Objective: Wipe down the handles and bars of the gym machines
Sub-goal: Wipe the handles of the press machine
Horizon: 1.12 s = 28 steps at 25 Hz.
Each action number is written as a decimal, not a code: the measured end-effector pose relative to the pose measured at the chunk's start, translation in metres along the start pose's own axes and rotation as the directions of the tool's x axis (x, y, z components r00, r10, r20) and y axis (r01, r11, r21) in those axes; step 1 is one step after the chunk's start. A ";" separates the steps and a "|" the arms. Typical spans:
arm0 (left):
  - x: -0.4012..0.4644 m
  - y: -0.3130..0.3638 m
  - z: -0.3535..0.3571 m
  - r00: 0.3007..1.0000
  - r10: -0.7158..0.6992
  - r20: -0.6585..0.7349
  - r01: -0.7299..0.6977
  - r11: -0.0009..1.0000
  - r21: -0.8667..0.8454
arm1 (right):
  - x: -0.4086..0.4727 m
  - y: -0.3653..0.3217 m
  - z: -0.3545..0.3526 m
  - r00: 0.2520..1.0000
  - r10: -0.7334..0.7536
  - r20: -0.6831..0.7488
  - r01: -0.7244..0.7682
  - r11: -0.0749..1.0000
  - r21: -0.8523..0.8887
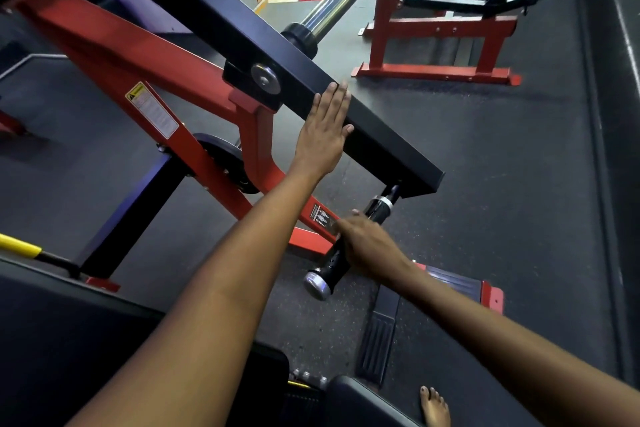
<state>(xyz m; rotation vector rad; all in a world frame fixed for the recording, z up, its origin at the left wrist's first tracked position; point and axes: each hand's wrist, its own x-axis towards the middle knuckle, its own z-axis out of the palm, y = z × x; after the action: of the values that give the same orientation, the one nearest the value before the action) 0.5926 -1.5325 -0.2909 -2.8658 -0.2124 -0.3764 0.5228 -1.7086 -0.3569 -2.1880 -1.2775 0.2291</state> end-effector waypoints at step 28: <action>-0.002 0.011 -0.014 0.995 -0.057 0.080 0.053 0.998 0.042 | 0.003 0.021 0.000 0.509 0.761 0.402 -0.557 -0.065 0.828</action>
<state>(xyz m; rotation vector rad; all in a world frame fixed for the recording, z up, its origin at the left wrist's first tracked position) 0.5895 -1.5473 -0.2807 -2.8437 -0.3106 -0.2637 0.5400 -1.7140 -0.3680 -1.4504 0.3393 0.8761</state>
